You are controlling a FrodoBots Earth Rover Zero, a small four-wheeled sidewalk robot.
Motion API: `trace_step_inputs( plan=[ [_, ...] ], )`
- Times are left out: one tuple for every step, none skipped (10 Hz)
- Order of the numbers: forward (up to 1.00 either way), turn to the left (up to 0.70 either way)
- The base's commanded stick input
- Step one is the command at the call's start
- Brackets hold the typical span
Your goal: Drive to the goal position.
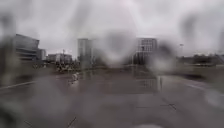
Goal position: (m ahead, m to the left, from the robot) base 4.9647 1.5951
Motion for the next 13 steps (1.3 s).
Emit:
trace_step_inputs(
  plan=[
    [0.07,0.0],
    [0.07,0.0],
    [0.07,0.0],
    [0.07,0.0],
    [0.07,0.0],
    [0.07,0.0],
    [0.07,0.0],
    [0.07,0.0],
    [0.07,0.0],
    [0.07,0.0],
    [0.07,0.0],
    [0.07,0.0],
    [0.07,0.0]
  ],
)
